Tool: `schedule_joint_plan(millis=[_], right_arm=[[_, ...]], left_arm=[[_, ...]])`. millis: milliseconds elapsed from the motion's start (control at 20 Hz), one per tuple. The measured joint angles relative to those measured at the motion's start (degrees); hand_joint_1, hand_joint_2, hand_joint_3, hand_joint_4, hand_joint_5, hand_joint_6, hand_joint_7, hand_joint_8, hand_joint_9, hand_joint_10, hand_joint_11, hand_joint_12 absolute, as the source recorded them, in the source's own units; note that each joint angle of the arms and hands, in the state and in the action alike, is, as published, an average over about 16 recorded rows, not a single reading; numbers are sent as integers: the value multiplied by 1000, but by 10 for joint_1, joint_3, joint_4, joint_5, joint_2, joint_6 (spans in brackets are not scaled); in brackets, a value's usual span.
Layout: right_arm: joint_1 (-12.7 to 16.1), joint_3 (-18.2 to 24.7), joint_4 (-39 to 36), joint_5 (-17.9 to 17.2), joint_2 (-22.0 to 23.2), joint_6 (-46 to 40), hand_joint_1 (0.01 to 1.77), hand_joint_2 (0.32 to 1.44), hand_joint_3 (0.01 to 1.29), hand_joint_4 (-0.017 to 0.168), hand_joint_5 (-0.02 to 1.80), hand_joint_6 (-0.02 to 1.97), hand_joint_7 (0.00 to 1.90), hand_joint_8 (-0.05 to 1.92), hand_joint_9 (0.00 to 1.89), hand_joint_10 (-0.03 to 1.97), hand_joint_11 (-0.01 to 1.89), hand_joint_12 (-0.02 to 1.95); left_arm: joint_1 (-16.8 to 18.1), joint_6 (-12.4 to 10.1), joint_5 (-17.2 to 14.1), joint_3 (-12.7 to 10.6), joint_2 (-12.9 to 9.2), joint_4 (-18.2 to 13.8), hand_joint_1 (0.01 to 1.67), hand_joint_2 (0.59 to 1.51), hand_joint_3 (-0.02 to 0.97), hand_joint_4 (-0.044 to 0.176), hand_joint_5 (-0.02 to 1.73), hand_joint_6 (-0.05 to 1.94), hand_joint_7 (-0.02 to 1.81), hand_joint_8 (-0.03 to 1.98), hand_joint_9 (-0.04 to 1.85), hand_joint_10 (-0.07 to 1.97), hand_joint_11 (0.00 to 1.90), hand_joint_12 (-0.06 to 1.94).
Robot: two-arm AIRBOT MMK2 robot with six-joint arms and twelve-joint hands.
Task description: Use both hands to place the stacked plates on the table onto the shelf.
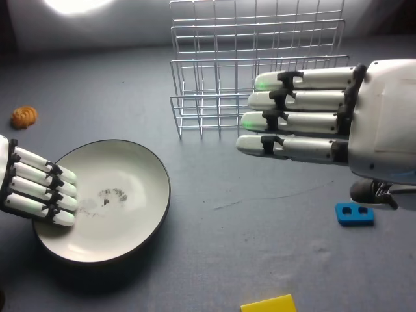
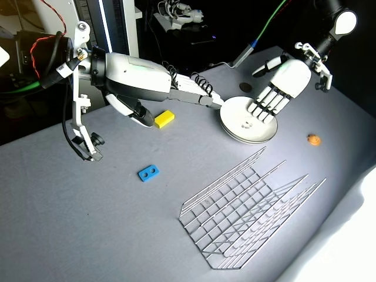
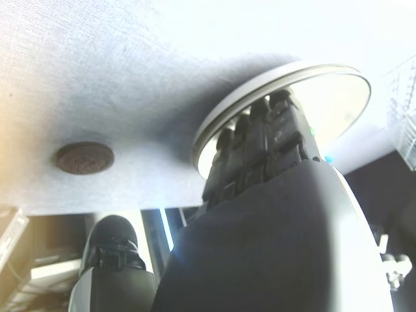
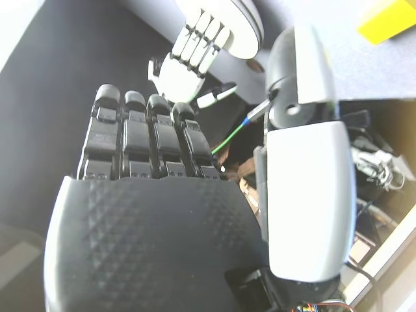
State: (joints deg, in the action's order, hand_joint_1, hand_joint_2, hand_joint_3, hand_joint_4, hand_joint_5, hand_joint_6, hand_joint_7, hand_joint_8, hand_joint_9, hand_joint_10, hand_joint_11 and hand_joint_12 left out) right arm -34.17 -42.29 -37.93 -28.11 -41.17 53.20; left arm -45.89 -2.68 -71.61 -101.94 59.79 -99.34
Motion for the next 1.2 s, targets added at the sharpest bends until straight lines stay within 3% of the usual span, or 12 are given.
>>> schedule_joint_plan(millis=[350,700,900,1200], right_arm=[[16,-11,15,31,-32,17,1079,962,17,4,20,24,11,8,21,1,24,33],[44,-48,43,75,-103,28,1079,954,17,4,20,25,11,8,21,1,21,36],[57,-79,58,99,-158,34,1093,959,17,4,21,25,13,8,22,1,26,41],[56,-124,65,116,-242,55,1130,970,17,4,32,25,45,8,55,1,26,224]], left_arm=[[15,-1,15,41,1,-11,16,1090,16,-5,1,-7,-11,-13,11,13,15,5],[34,-2,32,82,1,-22,15,1096,16,-5,-4,-11,-12,-16,18,19,16,9],[41,-2,38,95,1,-25,15,1098,17,-5,-8,-13,-12,-17,20,20,15,9],[43,-2,41,98,1,-26,15,1101,17,-4,-9,-15,-13,-16,21,20,14,9]])
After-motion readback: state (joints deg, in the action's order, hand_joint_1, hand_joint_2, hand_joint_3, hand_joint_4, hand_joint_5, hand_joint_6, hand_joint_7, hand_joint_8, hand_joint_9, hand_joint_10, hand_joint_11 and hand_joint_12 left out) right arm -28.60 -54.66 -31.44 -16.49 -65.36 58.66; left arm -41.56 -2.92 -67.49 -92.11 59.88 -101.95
